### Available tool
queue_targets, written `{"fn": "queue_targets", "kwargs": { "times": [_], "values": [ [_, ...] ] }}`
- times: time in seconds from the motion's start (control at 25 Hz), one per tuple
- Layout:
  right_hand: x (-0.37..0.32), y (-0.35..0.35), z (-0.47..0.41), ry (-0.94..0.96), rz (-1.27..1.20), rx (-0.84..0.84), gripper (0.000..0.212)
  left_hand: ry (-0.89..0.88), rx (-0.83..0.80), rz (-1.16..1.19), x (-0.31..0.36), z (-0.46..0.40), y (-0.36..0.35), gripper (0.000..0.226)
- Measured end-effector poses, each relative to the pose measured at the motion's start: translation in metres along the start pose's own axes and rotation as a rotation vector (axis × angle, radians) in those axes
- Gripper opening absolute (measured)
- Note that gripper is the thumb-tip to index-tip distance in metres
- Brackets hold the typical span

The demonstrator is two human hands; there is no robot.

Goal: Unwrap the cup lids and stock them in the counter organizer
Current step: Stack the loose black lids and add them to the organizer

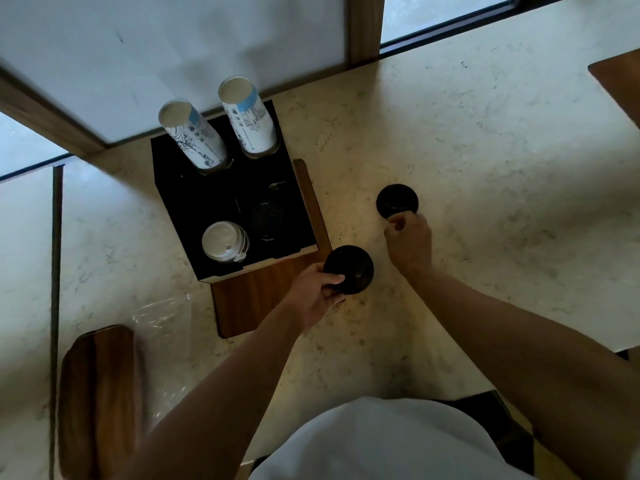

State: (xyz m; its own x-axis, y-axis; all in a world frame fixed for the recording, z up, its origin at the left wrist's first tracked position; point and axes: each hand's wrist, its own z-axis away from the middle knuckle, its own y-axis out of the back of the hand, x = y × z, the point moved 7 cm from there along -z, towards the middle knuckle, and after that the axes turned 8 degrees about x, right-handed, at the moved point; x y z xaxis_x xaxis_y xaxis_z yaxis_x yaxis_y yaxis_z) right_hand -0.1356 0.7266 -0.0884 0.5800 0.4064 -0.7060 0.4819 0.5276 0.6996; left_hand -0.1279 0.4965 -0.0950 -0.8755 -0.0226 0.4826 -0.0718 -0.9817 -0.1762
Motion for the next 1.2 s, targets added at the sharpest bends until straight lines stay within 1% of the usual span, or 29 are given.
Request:
{"fn": "queue_targets", "kwargs": {
  "times": [0.12,0.24,0.32,0.56,0.72,0.92,1.08,1.12,1.2],
  "values": [
    [0.0,0.003,-0.027,0.052,0.042,0.033,0.026,0.03,0.025,0.054,0.004,-0.012,-0.003,0.031],
    [0.001,0.001,-0.041,0.115,0.117,-0.015,0.034,0.023,0.016,0.081,0.011,-0.022,-0.006,0.037],
    [0.001,0.0,-0.045,0.155,0.129,-0.038,0.032,0.029,0.003,0.103,0.013,-0.026,-0.009,0.042],
    [-0.003,0.004,-0.049,0.204,0.138,-0.049,0.025,0.054,0.028,0.119,0.012,-0.033,-0.013,0.044],
    [-0.004,0.005,-0.055,0.216,0.185,-0.06,0.023,0.056,0.028,0.13,0.016,-0.03,-0.014,0.042],
    [-0.004,0.005,-0.063,0.208,0.249,-0.078,0.021,0.05,0.032,0.151,0.021,-0.028,-0.016,0.045],
    [-0.008,0.0,-0.059,0.283,0.336,-0.105,0.02,0.045,0.029,0.151,0.022,-0.027,-0.013,0.046],
    [-0.01,0.0,-0.057,0.297,0.336,-0.11,0.019,0.045,0.028,0.155,0.022,-0.027,-0.012,0.046],
    [-0.015,0.002,-0.051,0.289,0.26,-0.116,0.017,0.039,0.034,0.15,0.021,-0.027,-0.011,0.046]
  ]
}}
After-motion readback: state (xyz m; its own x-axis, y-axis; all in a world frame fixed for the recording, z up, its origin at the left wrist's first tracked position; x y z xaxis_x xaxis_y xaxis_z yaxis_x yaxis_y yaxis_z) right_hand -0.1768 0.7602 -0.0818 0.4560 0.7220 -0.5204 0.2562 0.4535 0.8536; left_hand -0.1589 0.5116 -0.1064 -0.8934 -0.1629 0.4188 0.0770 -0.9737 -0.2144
